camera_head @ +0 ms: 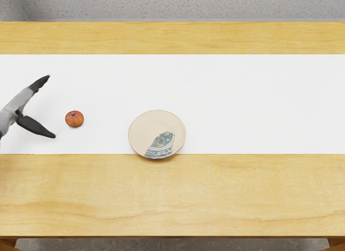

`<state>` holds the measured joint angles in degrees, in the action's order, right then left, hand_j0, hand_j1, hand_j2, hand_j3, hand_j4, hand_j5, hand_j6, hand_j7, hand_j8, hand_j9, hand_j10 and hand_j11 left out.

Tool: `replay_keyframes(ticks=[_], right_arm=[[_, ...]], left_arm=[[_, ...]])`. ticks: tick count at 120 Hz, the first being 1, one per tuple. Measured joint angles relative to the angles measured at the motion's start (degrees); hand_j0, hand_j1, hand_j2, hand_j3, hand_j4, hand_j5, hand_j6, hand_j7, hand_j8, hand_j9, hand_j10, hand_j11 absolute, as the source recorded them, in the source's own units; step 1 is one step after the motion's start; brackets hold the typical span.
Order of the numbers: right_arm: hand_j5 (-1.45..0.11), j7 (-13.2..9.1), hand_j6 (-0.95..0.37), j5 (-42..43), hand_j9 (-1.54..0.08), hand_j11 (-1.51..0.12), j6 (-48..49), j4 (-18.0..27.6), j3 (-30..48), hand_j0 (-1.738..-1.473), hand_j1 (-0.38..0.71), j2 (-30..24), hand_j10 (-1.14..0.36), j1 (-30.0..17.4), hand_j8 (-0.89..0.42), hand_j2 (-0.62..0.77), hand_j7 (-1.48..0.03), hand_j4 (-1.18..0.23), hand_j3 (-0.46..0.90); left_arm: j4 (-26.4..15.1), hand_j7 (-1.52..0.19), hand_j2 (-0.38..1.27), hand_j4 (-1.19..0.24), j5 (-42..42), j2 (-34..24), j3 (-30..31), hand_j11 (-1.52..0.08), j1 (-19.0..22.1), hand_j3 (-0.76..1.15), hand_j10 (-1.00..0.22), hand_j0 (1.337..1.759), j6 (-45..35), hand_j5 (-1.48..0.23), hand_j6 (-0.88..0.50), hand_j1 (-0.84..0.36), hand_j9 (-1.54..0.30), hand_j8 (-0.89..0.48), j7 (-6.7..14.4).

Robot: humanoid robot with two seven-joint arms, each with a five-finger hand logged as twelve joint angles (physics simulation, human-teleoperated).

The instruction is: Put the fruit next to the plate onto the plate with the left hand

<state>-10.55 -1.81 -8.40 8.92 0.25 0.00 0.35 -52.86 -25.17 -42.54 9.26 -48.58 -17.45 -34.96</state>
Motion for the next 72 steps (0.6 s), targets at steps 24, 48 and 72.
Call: replay_keyframes(ticks=[24, 48, 72], right_arm=[[0.00, 0.0, 0.00, -0.3, 0.00, 0.00, 0.0, -0.2, 0.0, -1.658, -0.35, 0.0, 0.00, -0.1, 0.00, 0.00, 0.00, 0.00, 0.00], [0.00, 0.0, 0.00, -0.3, 0.00, 0.00, 0.0, -0.2, -0.1, -1.658, -0.35, 0.0, 0.00, -0.1, 0.00, 0.00, 0.00, 0.00, 0.00], [0.00, 0.0, 0.00, -0.3, 0.00, 0.00, 0.0, -0.2, -0.1, -1.658, -0.35, 0.0, 0.00, -0.1, 0.00, 0.00, 0.00, 0.00, 0.00]], left_arm=[[0.5, -0.02, 0.01, -0.02, -2.3, 0.1, 1.7, -0.02, -3.5, 0.00, -0.02, 1.658, -0.1, -0.02, -0.02, 0.34, -0.02, -0.02, 0.0], [0.6, -0.02, 0.01, -0.02, -5.0, 3.0, 8.8, -0.02, -7.0, 0.00, -0.02, 1.658, -0.2, -0.02, -0.02, 0.34, -0.02, -0.02, 0.0], [0.5, -0.02, 0.01, -0.01, -7.0, 5.6, 21.3, -0.02, -19.4, 0.00, -0.01, 1.658, -1.3, -0.02, -0.02, 0.34, -0.02, -0.02, 0.0]])
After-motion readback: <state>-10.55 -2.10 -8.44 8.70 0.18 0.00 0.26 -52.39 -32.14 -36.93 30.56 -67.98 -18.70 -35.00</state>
